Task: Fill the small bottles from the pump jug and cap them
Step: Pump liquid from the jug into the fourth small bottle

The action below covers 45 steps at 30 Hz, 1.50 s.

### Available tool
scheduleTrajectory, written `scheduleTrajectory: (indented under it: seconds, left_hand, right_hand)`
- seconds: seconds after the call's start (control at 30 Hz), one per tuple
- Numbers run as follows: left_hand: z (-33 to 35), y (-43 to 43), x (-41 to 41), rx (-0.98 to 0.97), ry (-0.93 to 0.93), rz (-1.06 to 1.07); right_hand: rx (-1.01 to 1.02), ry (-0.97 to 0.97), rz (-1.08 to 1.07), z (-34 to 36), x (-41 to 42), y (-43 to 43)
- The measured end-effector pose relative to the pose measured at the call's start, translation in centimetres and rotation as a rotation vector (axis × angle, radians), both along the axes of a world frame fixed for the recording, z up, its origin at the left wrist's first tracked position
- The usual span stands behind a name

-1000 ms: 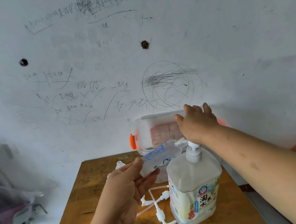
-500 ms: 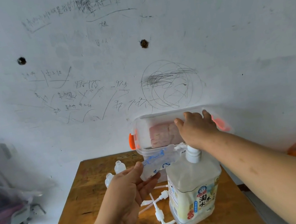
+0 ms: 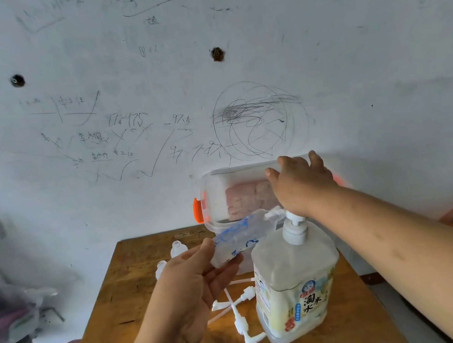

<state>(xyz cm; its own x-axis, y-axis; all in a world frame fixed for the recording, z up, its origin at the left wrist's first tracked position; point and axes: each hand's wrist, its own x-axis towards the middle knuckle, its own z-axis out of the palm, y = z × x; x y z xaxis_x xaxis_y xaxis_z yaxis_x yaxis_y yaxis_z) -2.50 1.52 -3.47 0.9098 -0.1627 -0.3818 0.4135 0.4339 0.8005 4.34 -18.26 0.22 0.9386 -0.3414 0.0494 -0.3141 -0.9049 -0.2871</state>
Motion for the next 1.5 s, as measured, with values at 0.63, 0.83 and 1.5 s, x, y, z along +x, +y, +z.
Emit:
scheduleTrajectory:
  seconds: [0.63,0.83,1.5]
  left_hand:
    - [0.5,-0.1,-0.6,0.012,-0.004,0.000]
    - [-0.4,-0.2,0.1,0.005,0.025,-0.006]
    - [0.0,-0.2,-0.7,-0.008,0.003,0.004]
  right_hand:
    - [0.041,-0.045,0.018,0.3,-0.3,0.0]
    - [0.034,0.038,0.003,0.0,0.0,-0.1]
    - [0.013,-0.040,0.002,0.4,-0.4,0.1]
